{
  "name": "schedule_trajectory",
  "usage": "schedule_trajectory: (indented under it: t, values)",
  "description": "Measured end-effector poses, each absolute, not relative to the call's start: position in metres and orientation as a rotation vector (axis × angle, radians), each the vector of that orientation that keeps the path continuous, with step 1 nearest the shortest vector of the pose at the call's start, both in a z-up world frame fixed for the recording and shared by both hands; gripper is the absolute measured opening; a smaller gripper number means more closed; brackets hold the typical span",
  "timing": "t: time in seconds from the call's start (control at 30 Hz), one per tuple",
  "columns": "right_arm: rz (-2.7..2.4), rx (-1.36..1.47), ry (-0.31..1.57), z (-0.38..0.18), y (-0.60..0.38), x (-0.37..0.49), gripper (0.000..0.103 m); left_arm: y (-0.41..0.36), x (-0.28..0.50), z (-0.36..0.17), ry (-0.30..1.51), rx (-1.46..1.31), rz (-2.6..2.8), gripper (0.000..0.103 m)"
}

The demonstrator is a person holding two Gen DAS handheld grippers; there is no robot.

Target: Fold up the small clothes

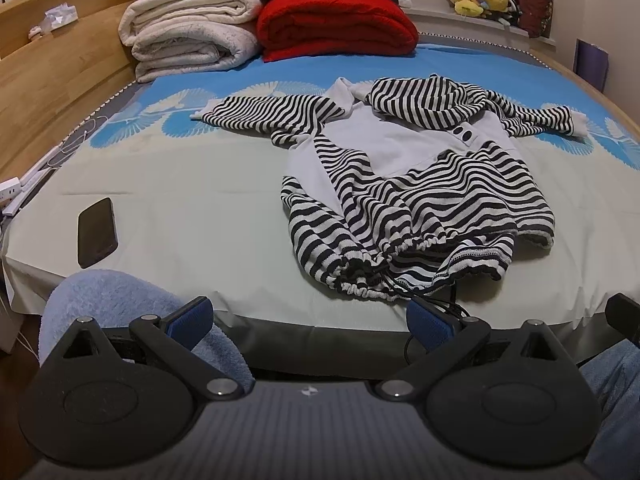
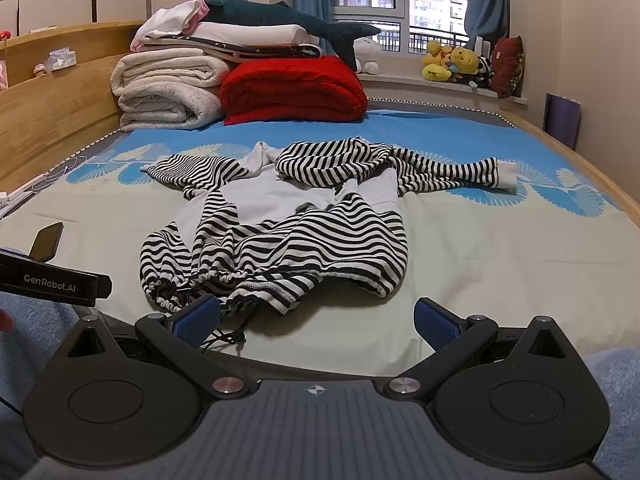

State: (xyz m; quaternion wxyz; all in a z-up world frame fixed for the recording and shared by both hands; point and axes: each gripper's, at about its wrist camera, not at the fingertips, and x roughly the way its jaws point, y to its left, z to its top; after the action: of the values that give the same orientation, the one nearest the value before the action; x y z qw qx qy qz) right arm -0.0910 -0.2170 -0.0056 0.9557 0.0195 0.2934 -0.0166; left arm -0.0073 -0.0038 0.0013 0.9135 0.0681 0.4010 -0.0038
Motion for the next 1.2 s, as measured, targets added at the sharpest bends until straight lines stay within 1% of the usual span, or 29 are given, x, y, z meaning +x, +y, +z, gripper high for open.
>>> schedule_trajectory:
  t: [1.2]
  values:
    - [-0.04, 0.048, 0.6, -0.0063, -0.2171, -0.0902, 0.102, -0.0044, -0.0075, -0.0044, 0.827, 0.141, -0.006, 0.103]
